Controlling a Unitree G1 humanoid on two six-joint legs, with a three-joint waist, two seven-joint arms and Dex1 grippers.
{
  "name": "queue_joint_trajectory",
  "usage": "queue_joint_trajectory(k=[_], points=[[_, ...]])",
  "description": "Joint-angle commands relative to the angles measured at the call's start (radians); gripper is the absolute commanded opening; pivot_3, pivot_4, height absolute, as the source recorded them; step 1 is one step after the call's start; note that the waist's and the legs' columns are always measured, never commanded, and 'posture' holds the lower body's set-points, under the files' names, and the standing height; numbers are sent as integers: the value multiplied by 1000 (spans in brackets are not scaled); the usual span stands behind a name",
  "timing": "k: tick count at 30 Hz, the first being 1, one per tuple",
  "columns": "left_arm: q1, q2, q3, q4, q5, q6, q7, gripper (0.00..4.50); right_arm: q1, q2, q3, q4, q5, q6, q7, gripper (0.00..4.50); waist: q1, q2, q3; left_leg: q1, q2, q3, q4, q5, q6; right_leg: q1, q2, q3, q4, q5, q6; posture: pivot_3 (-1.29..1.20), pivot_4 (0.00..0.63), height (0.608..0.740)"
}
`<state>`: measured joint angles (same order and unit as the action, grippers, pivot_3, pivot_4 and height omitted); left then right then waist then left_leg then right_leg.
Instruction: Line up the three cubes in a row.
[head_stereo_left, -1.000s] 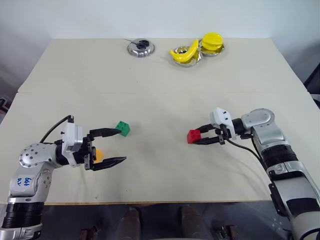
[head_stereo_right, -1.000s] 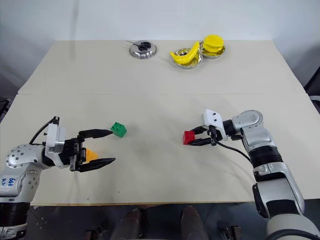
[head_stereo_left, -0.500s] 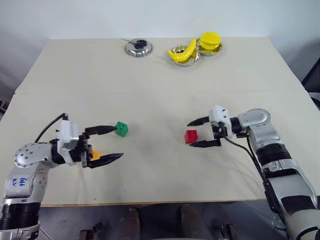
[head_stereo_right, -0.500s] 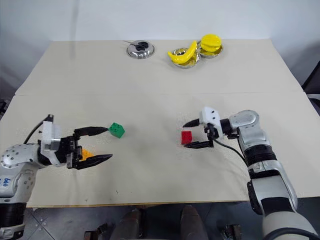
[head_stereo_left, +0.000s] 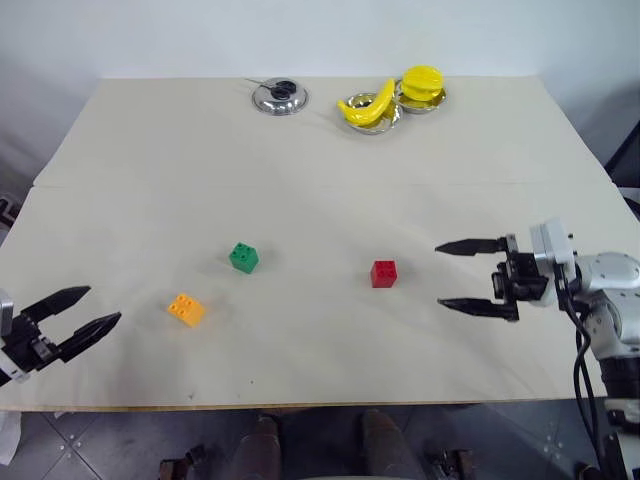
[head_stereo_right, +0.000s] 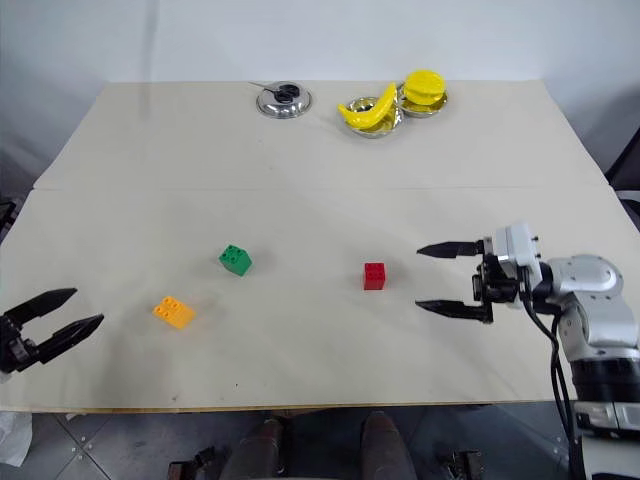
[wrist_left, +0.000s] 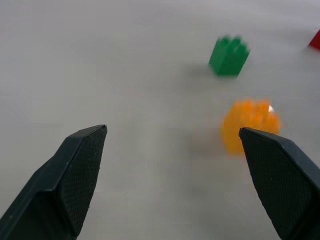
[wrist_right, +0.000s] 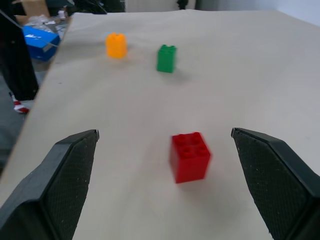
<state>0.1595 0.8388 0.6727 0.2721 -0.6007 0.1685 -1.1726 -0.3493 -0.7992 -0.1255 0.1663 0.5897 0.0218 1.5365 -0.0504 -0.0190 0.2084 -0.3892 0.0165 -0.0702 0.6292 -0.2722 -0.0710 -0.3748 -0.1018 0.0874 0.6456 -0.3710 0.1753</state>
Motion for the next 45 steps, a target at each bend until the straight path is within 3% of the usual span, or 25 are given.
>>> queue_joint_trajectory(k=[1,8,11,14,24,31,34,41,42,45], points=[[22,3,3,-51,-2,-14,-24,4500,36,-6,-35,-62,17,-19,23,4448,6,0,0,0,0,0,0,0,0,0,0,0,0,0,0,0,150,740],[-189,14,-158,-329,-79,144,53,4500,67,8,-45,-113,23,10,-30,4448,30,-1,0,0,0,-2,1,1,-2,1,0,-2,0,2,-1,0,150,740],[-274,23,-244,-389,-91,389,231,4500,79,-2,-45,-129,28,32,-28,4448,20,-1,0,0,0,-1,1,0,-1,1,0,-1,0,2,-1,0,150,740],[-333,17,-341,-465,-83,506,306,4500,86,-2,-49,-149,32,49,-34,4448,10,0,0,0,1,-1,0,0,-1,0,1,-1,0,2,-1,0,150,740],[-514,-114,-609,-450,120,568,540,4500,127,23,-48,-241,36,85,-88,4448,26,-1,0,-1,0,-1,2,1,-2,0,1,0,0,2,-1,0,150,740],[-560,-174,-623,-384,161,529,553,4500,132,28,-53,-273,40,104,-113,4448,21,-1,0,-1,0,-1,2,3,-6,0,2,0,0,2,-1,0,150,740],[-572,-191,-634,-364,174,501,539,3894,145,25,-60,-285,43,107,-120,4500,24,-1,0,-1,0,-1,2,3,-6,0,2,0,0,2,-1,0,150,740],[-609,-187,-652,-332,208,470,497,1699,182,20,-74,-304,43,103,-135,4500,26,-1,0,-1,0,-1,2,3,-6,0,2,0,0,2,-1,0,150,740],[-615,-187,-652,-327,212,465,492,1497,184,21,-74,-305,42,102,-137,4500,26,-1,0,-1,0,-1,2,3,-6,0,2,0,0,2,-1,0,150,740],[-650,-176,-667,-319,224,449,448,1495,198,23,-78,-310,40,98,-146,4500,25,-1,0,-1,0,-1,2,3,-6,0,2,0,0,2,-1,0,150,740]])
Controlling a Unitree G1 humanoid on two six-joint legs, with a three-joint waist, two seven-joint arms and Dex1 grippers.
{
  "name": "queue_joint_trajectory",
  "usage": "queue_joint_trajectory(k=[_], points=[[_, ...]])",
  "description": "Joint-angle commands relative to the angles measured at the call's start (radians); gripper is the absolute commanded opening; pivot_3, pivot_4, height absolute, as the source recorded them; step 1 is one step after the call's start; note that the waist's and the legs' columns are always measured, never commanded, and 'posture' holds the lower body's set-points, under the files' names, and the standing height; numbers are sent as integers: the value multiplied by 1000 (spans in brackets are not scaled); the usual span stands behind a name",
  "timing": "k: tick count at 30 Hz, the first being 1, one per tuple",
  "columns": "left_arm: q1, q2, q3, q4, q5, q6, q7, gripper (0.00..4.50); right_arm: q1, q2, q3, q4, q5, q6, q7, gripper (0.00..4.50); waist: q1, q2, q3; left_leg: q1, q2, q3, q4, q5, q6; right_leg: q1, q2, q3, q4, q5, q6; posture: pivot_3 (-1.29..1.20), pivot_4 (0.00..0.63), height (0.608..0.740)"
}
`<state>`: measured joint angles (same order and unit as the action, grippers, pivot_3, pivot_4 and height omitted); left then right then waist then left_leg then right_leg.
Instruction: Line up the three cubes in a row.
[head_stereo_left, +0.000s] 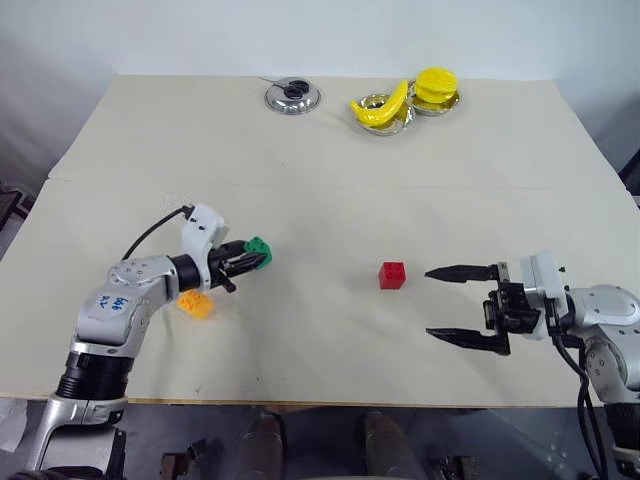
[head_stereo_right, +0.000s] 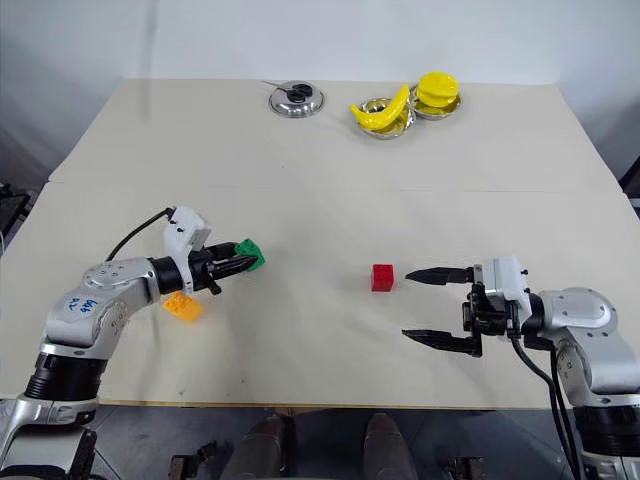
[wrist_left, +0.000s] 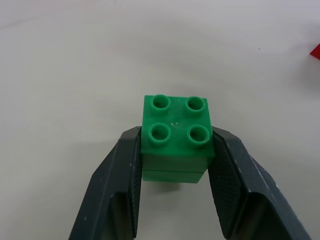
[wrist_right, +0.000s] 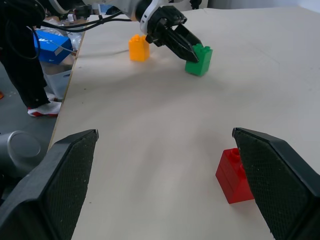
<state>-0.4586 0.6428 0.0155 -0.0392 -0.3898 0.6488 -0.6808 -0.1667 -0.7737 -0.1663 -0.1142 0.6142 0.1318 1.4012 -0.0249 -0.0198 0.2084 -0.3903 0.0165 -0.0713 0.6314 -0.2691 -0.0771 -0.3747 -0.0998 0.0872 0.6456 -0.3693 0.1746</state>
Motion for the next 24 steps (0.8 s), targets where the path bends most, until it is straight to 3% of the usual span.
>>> queue_joint_trajectory(k=[1,6,8,16,24], points=[[-48,28,-20,-9,11,-36,-77,1495,21,-2,-38,-33,14,-12,-13,4500,0,0,0,0,0,0,0,0,0,0,0,0,0,0,0,0,150,740],[-181,100,-168,-5,1,-113,-433,1495,48,-33,-75,-10,19,-13,-3,4500,3,-1,0,-1,0,0,0,0,-1,0,0,0,0,0,0,0,150,740],[-256,73,-253,57,54,-174,-511,1495,64,-52,-92,-1,19,-8,13,4500,5,-1,0,-1,-1,0,0,0,-1,1,0,0,-1,0,0,0,150,740],[-453,-144,-408,389,249,-354,-502,1495,111,-71,-126,-66,30,24,-10,4500,20,-2,1,-1,0,0,2,0,0,1,2,0,-2,0,1,0,150,740],[-460,-228,-410,481,302,-424,-515,1495,172,-60,-162,-141,41,49,-55,4500,25,-2,1,-1,0,0,3,0,0,1,2,0,-1,0,1,0,150,740]])
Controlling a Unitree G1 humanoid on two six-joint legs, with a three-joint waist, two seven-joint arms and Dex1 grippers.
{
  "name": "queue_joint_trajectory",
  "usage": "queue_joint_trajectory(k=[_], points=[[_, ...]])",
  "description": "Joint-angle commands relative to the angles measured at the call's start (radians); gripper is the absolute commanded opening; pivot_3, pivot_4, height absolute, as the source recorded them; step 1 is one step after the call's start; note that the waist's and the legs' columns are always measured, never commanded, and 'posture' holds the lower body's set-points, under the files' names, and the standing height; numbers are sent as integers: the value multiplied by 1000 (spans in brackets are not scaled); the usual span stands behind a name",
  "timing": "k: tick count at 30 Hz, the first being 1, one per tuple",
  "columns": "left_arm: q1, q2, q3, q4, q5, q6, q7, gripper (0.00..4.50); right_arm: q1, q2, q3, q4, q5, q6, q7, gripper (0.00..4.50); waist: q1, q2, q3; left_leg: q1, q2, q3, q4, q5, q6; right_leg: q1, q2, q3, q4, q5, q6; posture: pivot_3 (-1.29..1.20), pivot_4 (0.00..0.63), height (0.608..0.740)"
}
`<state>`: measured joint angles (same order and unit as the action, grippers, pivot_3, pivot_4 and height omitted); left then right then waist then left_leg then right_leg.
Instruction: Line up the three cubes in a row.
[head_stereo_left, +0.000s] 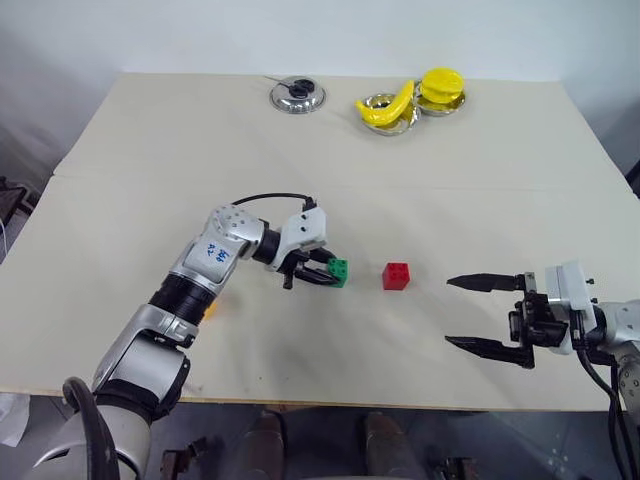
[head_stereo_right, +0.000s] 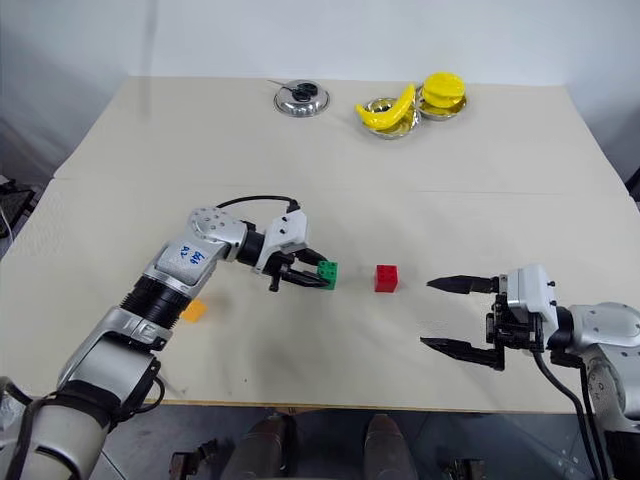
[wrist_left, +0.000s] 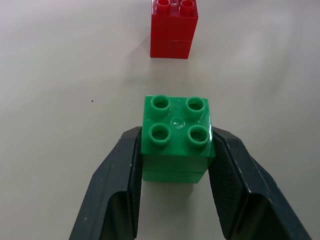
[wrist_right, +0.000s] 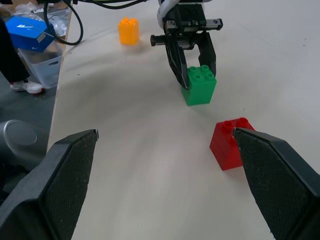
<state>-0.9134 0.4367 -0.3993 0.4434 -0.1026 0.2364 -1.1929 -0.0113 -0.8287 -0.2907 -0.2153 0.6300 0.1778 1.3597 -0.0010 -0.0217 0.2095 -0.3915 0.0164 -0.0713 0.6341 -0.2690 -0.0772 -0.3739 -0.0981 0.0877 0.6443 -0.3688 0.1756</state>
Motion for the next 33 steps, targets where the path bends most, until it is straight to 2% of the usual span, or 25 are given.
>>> queue_joint_trajectory(k=[1,8,10,15,21,27,30,31,33], points=[[-1,-28,3,-5,18,-13,-6,1495,20,-3,-38,-45,27,5,-19,4500,3,0,0,0,0,0,0,0,0,0,0,0,0,0,0,0,150,740],[12,-30,10,-8,42,-29,-24,1495,21,-4,-31,-53,33,7,-33,4500,2,0,0,0,0,0,1,0,0,1,0,0,0,0,1,0,150,740],[13,-30,34,-16,22,-17,-24,2213,18,-3,-27,-48,32,5,-32,4500,2,0,0,0,0,0,1,0,0,1,0,0,0,0,1,0,150,740],[24,-24,95,-32,-12,-56,-26,3662,6,2,-15,-30,26,-3,-27,4500,1,0,0,-1,0,0,1,0,0,0,0,0,0,0,1,0,150,740],[42,6,211,-58,-115,-92,-100,3662,-20,7,6,-9,22,-7,-17,4500,-3,0,0,0,0,0,1,0,0,0,0,0,1,0,1,0,150,740],[90,153,375,-109,-267,-109,-253,3662,-59,7,32,21,24,-6,12,4500,-9,0,0,0,0,0,1,0,0,0,0,0,1,0,1,0,150,740],[215,281,567,-100,-333,-252,-288,4220,-119,34,64,49,29,-2,11,4500,-26,0,0,0,1,0,0,0,0,0,0,0,1,0,0,0,150,740],[271,329,609,-91,-326,-249,-269,4475,-129,39,74,52,33,7,16,4500,-35,0,0,1,1,0,-1,0,0,0,0,0,1,0,0,0,150,740],[388,398,692,-71,-320,-241,-216,4494,-157,68,90,61,28,-16,21,4500,-42,0,0,2,2,0,-3,0,0,-1,0,0,1,0,-1,0,150,740]])
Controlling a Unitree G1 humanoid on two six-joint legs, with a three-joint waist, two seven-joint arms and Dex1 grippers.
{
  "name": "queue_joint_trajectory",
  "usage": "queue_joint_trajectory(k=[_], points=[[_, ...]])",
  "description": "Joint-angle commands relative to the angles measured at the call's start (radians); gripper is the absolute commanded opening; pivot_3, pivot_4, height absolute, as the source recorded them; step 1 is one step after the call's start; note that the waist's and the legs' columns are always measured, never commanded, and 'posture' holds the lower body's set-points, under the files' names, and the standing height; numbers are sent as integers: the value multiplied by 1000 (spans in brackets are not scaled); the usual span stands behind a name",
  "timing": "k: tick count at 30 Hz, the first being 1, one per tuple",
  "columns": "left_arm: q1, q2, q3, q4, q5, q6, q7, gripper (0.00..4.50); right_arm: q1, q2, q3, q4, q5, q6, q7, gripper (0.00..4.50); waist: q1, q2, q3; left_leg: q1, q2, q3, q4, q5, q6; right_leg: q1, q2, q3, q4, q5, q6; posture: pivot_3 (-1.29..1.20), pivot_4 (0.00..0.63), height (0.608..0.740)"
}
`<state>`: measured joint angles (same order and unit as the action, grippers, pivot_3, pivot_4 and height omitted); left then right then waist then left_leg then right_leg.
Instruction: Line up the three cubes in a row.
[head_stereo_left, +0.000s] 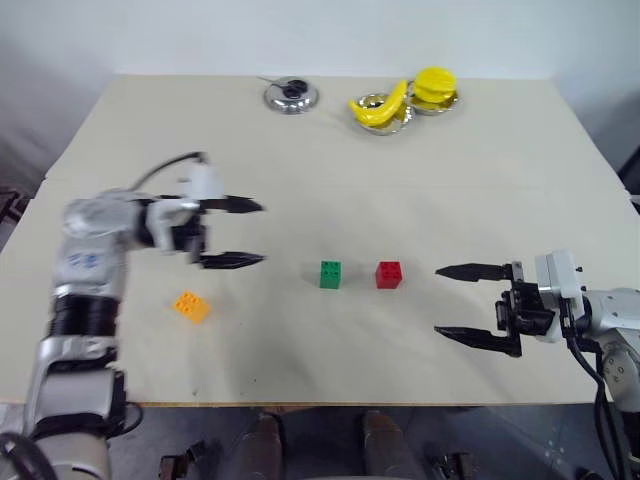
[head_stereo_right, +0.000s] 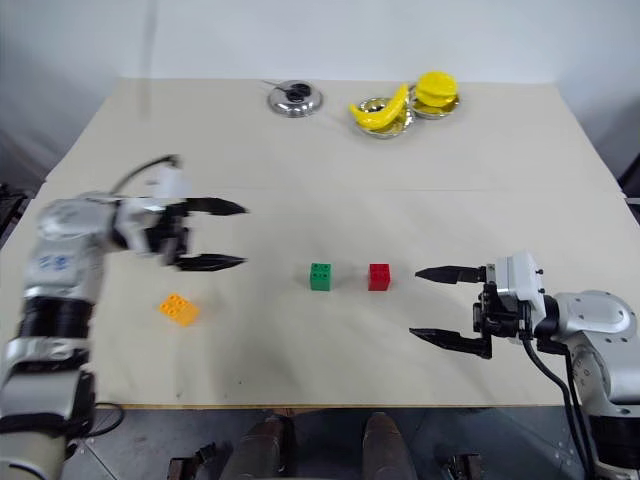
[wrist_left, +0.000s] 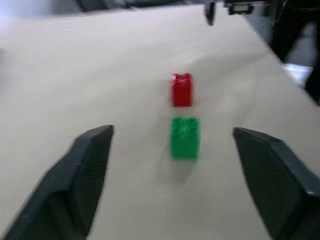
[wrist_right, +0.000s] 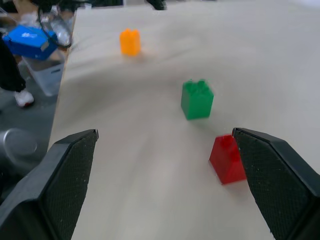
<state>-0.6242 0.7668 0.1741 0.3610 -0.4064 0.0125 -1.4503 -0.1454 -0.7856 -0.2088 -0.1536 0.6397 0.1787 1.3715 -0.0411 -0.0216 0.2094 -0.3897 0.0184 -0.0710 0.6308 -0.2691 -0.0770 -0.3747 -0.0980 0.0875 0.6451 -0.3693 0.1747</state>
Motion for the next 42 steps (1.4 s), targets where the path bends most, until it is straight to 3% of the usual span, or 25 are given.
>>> queue_joint_trajectory(k=[1,5,9,11,15,19,24,29,35,38,42], points=[[162,98,164,13,-25,7,62,4494,-34,35,18,0,20,-21,14,4500,-2,0,0,0,0,-1,-1,0,0,0,0,-1,1,0,-1,0,150,740],[333,122,316,-19,-47,3,172,4494,-60,69,42,-4,22,-34,28,4500,10,-1,0,-1,0,-1,0,-1,2,0,0,-1,1,0,-1,0,150,740],[749,15,613,-196,-108,57,303,4494,-101,98,108,-21,-4,-86,82,4500,1,-1,0,0,1,1,0,-5,5,0,-1,0,0,0,-1,0,150,740],[882,-44,659,-255,-126,63,325,4494,-109,91,122,-11,-16,-92,100,4500,1,-2,0,0,2,1,-1,-6,6,0,-1,-1,0,-1,-3,0,150,740],[1004,-111,674,-348,-154,75,360,4494,-128,92,124,15,-15,-96,110,4500,25,-4,-1,0,2,-1,0,-6,5,1,-1,-3,0,-2,-4,0,150,740],[1029,-135,628,-414,-163,87,378,4494,-137,88,119,27,-3,-96,127,4500,40,-5,-1,4,2,-2,1,-6,5,6,-1,-4,-2,0,-4,0,150,740],[989,-160,484,-523,-145,141,446,4494,-86,57,62,36,24,-110,165,4500,37,-4,-1,4,2,-1,0,-7,4,6,0,-4,-4,1,-4,0,150,740],[896,-198,358,-525,-113,168,541,4494,-27,43,25,68,15,-158,186,4500,33,-4,-1,4,2,-1,0,-7,5,6,1,-3,-5,1,-4,0,150,740],[789,-259,216,-456,-21,133,634,4494,35,96,10,-13,47,-141,83,4500,21,-3,-2,4,3,0,0,-7,5,5,1,-3,-4,1,-4,0,150,740],[761,-272,194,-425,-8,91,640,3909,68,138,4,-18,56,-190,93,4500,19,-3,-2,4,3,0,0,-7,4,5,1,-3,-3,1,-4,0,150,740],[746,-267,168,-408,6,70,642,2652,90,151,4,-8,46,-201,86,4500,18,-3,-2,4,2,0,0,-7,4,6,1,-3,-3,1,-4,0,150,740]])
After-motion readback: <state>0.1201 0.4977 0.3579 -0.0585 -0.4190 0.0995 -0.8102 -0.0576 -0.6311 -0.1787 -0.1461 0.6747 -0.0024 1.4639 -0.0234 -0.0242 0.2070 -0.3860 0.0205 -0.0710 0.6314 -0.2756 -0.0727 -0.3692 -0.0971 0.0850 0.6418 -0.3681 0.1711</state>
